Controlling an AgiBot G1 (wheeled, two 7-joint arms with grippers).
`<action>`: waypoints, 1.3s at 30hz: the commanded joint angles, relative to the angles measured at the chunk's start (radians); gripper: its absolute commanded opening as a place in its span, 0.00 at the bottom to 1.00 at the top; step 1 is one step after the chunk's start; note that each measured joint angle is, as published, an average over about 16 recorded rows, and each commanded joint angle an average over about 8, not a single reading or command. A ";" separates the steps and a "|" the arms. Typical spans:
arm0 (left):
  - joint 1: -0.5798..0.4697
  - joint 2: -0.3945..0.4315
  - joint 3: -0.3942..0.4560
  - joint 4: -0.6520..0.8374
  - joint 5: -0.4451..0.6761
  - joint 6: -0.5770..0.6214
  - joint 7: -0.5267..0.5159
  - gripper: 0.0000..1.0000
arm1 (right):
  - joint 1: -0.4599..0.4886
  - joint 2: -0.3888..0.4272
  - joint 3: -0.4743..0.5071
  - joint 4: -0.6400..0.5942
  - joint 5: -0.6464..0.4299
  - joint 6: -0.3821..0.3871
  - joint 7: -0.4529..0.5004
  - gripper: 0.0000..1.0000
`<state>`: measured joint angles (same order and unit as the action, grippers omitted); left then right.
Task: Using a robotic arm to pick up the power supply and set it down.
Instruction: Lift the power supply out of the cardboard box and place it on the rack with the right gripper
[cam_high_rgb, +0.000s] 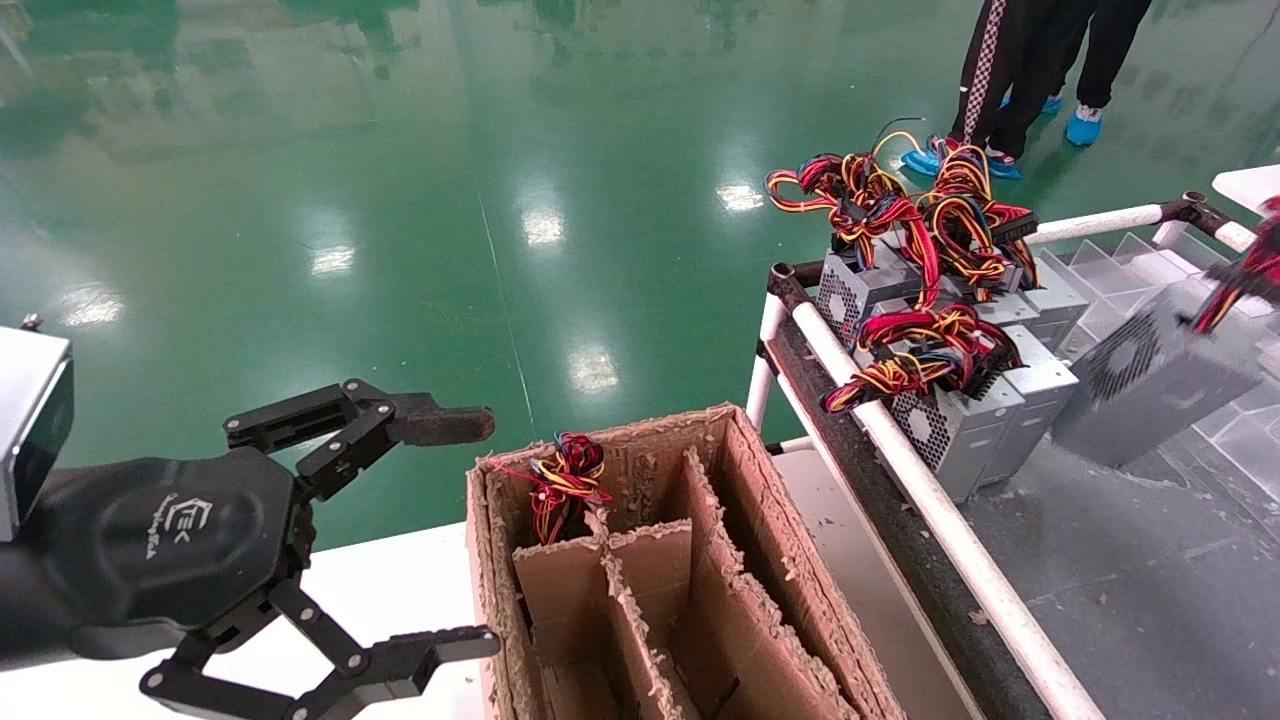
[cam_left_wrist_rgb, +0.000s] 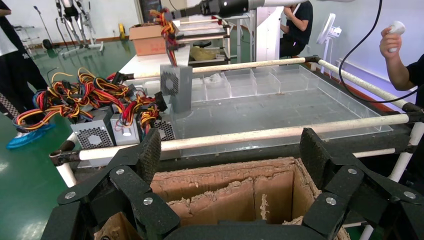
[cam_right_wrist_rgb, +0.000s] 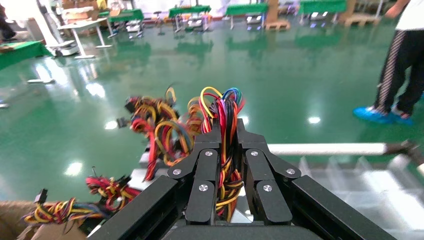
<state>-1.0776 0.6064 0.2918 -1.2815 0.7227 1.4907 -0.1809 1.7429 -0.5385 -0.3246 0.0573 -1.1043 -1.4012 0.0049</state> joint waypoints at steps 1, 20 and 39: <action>0.000 0.000 0.000 0.000 0.000 0.000 0.000 1.00 | -0.011 -0.013 -0.003 -0.010 -0.003 -0.008 -0.006 0.00; 0.000 -0.001 0.001 0.000 -0.001 -0.001 0.001 1.00 | -0.030 -0.155 -0.008 -0.038 -0.010 0.053 -0.043 0.34; -0.001 -0.001 0.002 0.000 -0.002 -0.001 0.001 1.00 | -0.012 -0.175 -0.012 -0.047 -0.015 0.100 -0.052 1.00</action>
<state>-1.0781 0.6055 0.2941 -1.2815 0.7211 1.4897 -0.1797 1.7297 -0.7154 -0.3378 0.0105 -1.1212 -1.3028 -0.0483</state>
